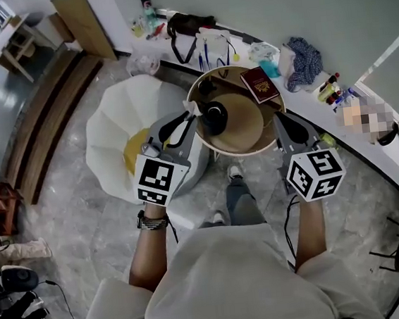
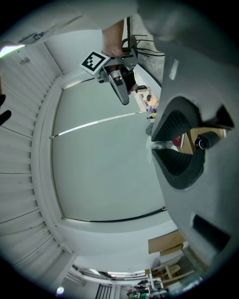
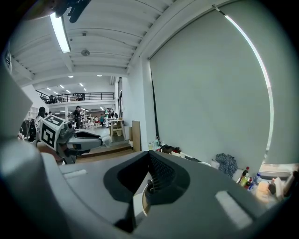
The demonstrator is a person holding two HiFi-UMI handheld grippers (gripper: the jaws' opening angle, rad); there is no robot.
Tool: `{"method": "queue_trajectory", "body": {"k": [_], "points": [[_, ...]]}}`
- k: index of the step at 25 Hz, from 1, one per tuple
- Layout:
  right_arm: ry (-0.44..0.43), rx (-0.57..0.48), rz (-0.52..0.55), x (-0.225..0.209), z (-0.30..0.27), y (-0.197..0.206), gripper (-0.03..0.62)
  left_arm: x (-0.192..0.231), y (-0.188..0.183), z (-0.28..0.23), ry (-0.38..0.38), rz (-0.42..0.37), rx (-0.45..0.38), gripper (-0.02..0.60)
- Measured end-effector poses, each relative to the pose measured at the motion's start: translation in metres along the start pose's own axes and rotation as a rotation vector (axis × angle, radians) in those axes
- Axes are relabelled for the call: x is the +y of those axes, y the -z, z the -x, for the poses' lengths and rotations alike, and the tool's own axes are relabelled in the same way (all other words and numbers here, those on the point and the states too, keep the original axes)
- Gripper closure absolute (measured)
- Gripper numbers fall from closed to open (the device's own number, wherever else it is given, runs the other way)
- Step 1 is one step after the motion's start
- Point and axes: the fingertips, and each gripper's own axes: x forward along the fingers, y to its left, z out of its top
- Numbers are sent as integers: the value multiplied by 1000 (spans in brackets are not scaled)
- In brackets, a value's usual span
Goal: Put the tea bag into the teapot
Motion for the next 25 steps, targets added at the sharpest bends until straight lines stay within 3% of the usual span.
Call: {"method": "queue_trajectory", "body": {"k": [11,25], "points": [[-44,71,-27,-64,-74,10,588,28,29,-94,28,10,107,525],[-62,198,-85,-122,-149,57,588,55,115,-199,70,36,249,525]]}}
